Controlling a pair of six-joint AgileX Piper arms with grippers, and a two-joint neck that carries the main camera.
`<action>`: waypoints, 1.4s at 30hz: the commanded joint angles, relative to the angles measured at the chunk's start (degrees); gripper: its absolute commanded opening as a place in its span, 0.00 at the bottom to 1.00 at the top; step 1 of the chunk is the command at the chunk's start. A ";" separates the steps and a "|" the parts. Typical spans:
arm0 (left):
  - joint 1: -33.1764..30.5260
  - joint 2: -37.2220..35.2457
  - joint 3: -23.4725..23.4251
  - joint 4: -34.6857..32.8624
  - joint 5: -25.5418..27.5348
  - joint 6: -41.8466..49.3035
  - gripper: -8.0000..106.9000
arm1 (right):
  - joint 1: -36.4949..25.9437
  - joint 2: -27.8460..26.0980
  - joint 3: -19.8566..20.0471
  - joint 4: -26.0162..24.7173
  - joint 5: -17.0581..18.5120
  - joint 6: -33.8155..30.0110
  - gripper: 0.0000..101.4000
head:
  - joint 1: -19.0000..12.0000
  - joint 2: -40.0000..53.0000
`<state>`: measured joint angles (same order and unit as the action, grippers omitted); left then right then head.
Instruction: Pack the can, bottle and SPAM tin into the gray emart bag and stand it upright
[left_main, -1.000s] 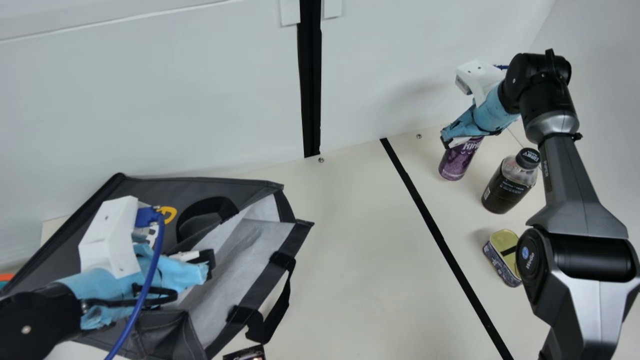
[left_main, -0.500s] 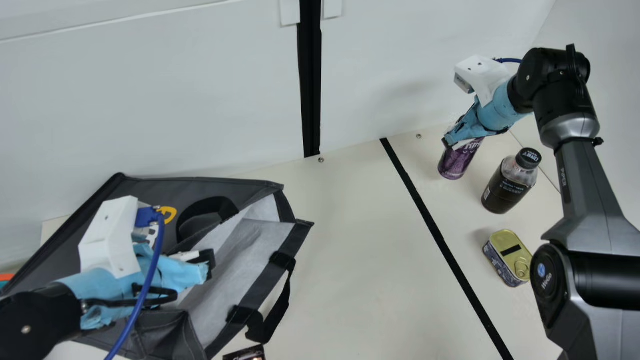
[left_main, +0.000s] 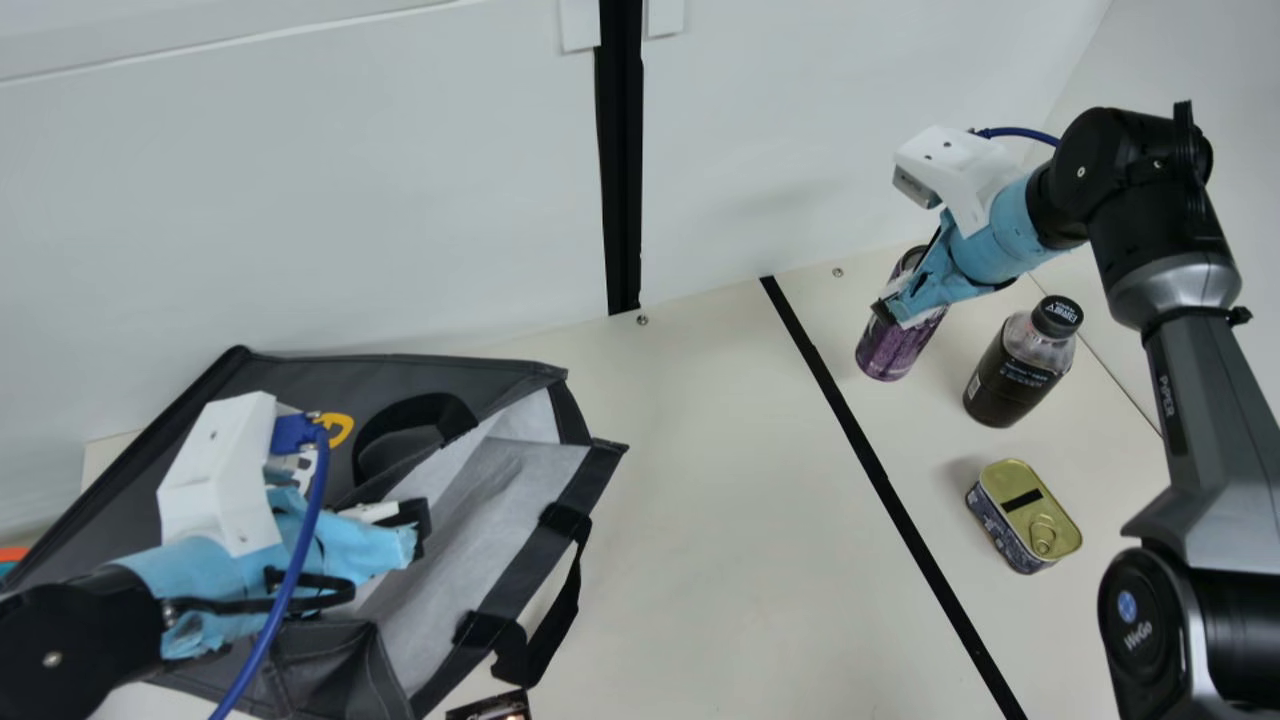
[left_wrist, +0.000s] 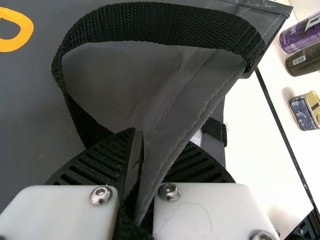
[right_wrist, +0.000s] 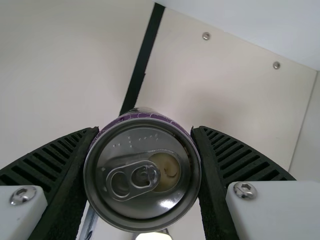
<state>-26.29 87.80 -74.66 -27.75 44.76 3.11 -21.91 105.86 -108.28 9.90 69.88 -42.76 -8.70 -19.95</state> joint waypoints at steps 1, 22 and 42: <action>0.00 0.00 0.00 0.00 0.00 0.00 0.00 | 0.05 -1.16 1.74 0.60 0.02 -1.22 0.00 | -1.30 -0.05; 0.00 0.00 0.00 0.00 0.00 0.00 0.00 | 3.09 -11.65 16.66 6.69 0.02 -15.26 0.00 | -1.30 -0.05; 0.00 0.00 0.00 0.00 0.00 0.00 0.00 | 9.18 -19.42 29.50 11.65 0.02 -23.05 0.00 | -1.30 -0.05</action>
<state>-26.29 87.80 -74.66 -27.75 44.76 3.11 -13.08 86.66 -79.41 21.43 69.91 -65.61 -8.61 -19.86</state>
